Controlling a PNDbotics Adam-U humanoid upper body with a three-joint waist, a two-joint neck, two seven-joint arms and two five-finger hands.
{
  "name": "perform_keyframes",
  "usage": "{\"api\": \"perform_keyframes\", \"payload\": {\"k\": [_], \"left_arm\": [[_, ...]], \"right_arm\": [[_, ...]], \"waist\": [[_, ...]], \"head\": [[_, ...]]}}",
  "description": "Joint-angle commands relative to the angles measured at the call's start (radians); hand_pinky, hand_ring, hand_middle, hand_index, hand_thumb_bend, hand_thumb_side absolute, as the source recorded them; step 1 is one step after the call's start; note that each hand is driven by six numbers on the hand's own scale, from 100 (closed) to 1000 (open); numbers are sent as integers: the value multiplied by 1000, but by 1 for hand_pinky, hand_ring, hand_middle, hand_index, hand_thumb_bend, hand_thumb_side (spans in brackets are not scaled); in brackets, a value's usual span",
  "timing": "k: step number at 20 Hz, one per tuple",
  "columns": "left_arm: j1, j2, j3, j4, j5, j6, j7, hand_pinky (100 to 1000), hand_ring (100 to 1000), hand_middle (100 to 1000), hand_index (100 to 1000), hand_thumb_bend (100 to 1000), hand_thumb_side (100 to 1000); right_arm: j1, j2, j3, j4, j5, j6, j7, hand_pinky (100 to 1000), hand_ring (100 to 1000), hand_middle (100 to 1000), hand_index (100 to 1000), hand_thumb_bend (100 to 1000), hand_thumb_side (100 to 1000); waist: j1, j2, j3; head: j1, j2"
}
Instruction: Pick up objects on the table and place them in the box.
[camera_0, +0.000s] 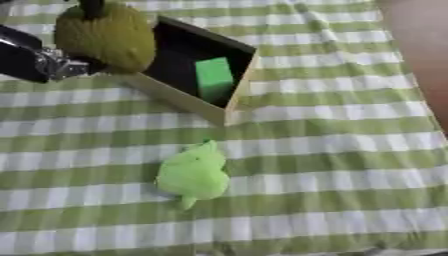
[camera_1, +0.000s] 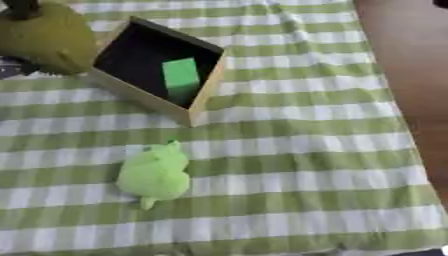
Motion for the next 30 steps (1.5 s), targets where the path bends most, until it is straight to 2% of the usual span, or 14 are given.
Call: {"api": "perform_keyframes", "payload": {"k": [1, 8, 12, 13, 15, 17, 18, 20, 23, 26, 30], "left_arm": [[-62, -45, 0, 75, -18, -16, 7, 423, 510, 523, 524, 388, 100], [-169, -201, -17, 311, -145, -68, 37, 437, 521, 529, 534, 398, 100], [-182, -252, -19, 429, -243, -109, 65, 466, 540, 541, 554, 361, 100], [-181, -261, -21, 450, -260, -119, 71, 490, 556, 551, 567, 379, 100], [-181, -277, -24, 484, -286, -135, 79, 529, 587, 569, 602, 333, 100], [-181, -286, -28, 505, -306, -148, 79, 598, 653, 633, 695, 353, 131], [-181, -288, -30, 510, -319, -150, 76, 611, 668, 647, 712, 361, 139], [-179, -286, -33, 513, -351, -150, 64, 701, 755, 738, 809, 412, 189], [-172, -281, -36, 511, -393, -145, 38, 782, 828, 811, 908, 416, 224], [-165, -276, -38, 503, -408, -143, 11, 808, 859, 848, 954, 395, 220], [-154, -269, -35, 482, -389, -135, -14, 807, 861, 851, 957, 352, 206]], "right_arm": [[-12, -19, -7, 0, -6, 0, 11, 1000, 1000, 474, 927, 100, 470], [-23, -12, -1, 3, -10, 1, 29, 1000, 1000, 473, 928, 100, 470], [-24, -7, -3, 4, -8, -1, 37, 1000, 1000, 473, 929, 100, 470], [-24, -6, -4, 5, -7, -1, 38, 1000, 1000, 473, 929, 100, 467], [-25, -3, -4, 6, -6, 0, 42, 1000, 1000, 473, 930, 100, 470], [-25, -1, -3, 6, -5, 1, 46, 1000, 1000, 473, 930, 100, 470], [-26, -1, -3, 6, -5, 2, 47, 1000, 1000, 473, 930, 100, 470], [-24, 0, -4, 7, -6, 1, 48, 1000, 1000, 473, 931, 100, 470], [-22, 1, -6, 9, -6, 2, 49, 1000, 1000, 472, 931, 100, 470], [-20, 2, -6, 11, -5, 2, 51, 1000, 1000, 472, 932, 100, 470], [-17, 3, -7, 14, -4, 1, 55, 1000, 1000, 473, 932, 100, 470]], "waist": [[12, -24, -6], [10, -18, -21], [9, -13, -29], [9, -11, -30], [8, -10, -30], [7, -9, -30], [7, -9, -30], [7, -9, -29], [7, -10, -28], [7, -12, -27], [6, -14, -26]], "head": [[9, -10], [22, -20], [25, -25], [24, -25], [24, -26], [24, -26], [23, -25], [22, -24], [19, -22], [16, -21], [13, -21]]}}
